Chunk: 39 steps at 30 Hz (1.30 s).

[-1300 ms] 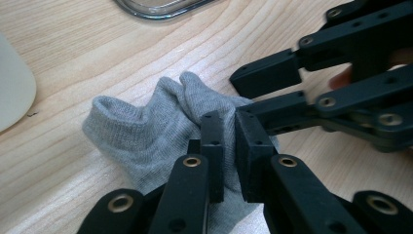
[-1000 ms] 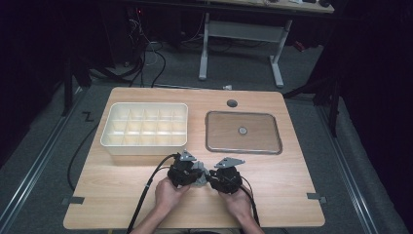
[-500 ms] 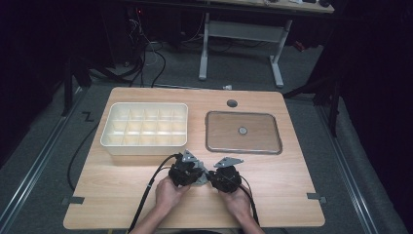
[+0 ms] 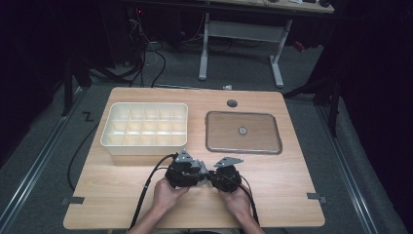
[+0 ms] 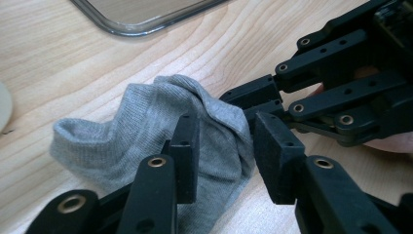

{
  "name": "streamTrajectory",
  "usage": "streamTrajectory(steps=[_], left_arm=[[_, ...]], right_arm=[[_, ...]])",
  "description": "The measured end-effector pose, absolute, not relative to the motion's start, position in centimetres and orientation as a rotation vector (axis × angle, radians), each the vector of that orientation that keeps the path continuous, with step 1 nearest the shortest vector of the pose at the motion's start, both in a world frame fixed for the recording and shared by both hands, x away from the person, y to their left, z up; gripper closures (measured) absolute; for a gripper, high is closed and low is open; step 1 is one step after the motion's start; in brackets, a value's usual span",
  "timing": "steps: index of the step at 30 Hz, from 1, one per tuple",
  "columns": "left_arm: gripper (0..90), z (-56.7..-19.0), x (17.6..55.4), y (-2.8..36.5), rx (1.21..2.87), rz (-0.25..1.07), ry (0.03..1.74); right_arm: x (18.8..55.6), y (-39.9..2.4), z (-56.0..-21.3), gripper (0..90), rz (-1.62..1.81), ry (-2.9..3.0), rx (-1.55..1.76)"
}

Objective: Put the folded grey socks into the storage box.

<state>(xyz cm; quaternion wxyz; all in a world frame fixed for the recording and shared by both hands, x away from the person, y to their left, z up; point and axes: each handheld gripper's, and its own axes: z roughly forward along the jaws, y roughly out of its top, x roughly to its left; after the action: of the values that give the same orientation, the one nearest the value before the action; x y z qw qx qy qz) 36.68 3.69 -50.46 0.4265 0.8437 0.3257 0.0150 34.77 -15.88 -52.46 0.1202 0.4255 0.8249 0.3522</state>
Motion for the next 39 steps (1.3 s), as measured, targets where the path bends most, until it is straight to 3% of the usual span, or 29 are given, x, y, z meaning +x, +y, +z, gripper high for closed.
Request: streamTrajectory(steps=[9,15,21,31,39], left_arm=[[61.1,-48.9,35.4,4.9,2.038,0.089,0.789],[60.7,-48.7,35.0,7.1,2.009,0.169,0.88],[60.4,-50.0,35.5,8.6,2.016,0.161,0.969],[59.6,-51.4,35.6,7.9,2.047,0.161,0.985],[55.9,-51.8,35.6,7.1,2.078,0.16,0.989]], right_arm=[[34.7,-15.9,-52.4,78.0,1.019,2.411,1.246],[34.2,-16.2,-51.7,76.2,1.039,2.39,1.248],[33.6,-16.6,-50.8,75.5,1.047,2.372,1.233],[32.6,-16.2,-48.5,74.6,1.076,2.328,1.157],[33.8,-14.2,-49.0,67.6,1.041,2.337,1.168]])
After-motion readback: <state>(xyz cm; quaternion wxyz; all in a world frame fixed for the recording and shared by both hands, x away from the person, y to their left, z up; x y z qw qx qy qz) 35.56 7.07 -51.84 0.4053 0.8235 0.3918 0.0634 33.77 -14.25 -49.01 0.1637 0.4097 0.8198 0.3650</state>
